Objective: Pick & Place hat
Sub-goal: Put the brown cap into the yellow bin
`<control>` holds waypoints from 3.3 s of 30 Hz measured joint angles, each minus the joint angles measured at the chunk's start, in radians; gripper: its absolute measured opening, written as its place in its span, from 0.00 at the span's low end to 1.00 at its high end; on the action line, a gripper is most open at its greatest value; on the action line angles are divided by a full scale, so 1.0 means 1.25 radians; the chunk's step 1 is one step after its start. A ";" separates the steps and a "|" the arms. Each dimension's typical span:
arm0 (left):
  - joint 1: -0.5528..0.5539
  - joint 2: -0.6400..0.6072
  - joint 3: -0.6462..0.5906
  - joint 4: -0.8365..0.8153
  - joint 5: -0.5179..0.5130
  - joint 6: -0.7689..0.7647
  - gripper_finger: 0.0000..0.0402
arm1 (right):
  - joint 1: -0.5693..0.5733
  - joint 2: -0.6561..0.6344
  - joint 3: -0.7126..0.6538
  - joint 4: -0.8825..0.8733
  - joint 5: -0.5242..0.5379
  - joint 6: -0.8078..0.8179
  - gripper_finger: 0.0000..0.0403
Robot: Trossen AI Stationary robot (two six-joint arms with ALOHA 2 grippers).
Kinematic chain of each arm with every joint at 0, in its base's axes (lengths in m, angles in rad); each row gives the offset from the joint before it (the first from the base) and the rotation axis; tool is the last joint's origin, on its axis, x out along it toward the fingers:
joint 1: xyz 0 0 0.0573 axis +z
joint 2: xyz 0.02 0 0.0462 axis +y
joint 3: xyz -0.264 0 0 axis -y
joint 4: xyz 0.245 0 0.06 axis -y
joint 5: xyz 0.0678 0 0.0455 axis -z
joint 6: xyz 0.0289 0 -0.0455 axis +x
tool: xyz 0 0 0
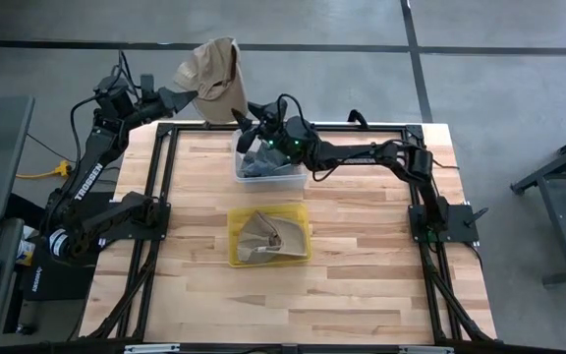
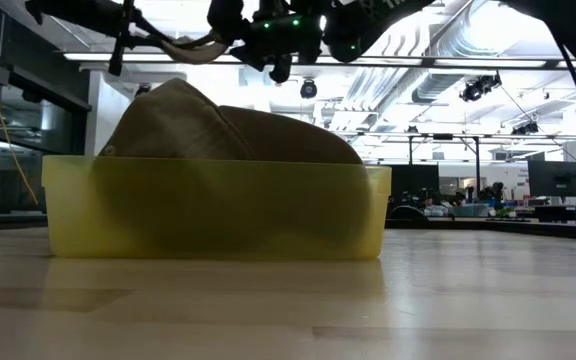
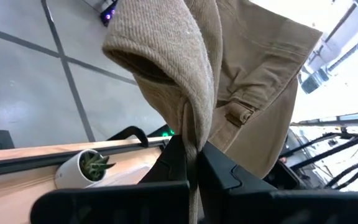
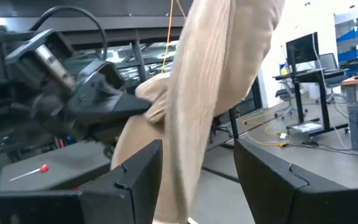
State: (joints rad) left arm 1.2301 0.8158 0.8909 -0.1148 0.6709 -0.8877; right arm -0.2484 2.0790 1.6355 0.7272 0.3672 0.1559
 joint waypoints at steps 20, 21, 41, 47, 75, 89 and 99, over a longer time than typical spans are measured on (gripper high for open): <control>0.000 0.000 0.000 0.002 0.051 0.015 0.00 | -0.027 0.004 0.033 -0.010 -0.075 0.061 0.36; 0.000 0.000 0.000 0.002 0.055 0.015 0.00 | -0.027 0.004 0.033 -0.011 -0.079 0.064 0.32; 0.000 0.000 0.000 0.001 0.089 0.052 0.00 | -0.065 0.003 0.031 -0.015 -0.174 0.232 0.01; 0.001 -0.001 0.000 0.000 0.124 0.113 0.09 | -0.064 0.003 0.031 -0.029 -0.180 0.247 0.01; 0.001 -0.091 0.000 -0.024 0.170 0.219 0.79 | -0.117 -0.056 0.030 -0.237 -0.113 0.247 0.01; 0.001 -0.206 0.000 -0.224 0.127 0.332 0.79 | -0.191 -0.214 0.030 -0.499 -0.248 0.216 0.01; 0.000 -0.309 0.000 -0.419 -0.028 0.416 0.79 | -0.225 -0.304 0.031 -0.696 -0.436 0.210 0.01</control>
State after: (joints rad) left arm 1.2304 0.4295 0.8913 -0.6381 0.6355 -0.3672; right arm -0.5301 1.6995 1.6741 -0.1433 -0.1776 0.4180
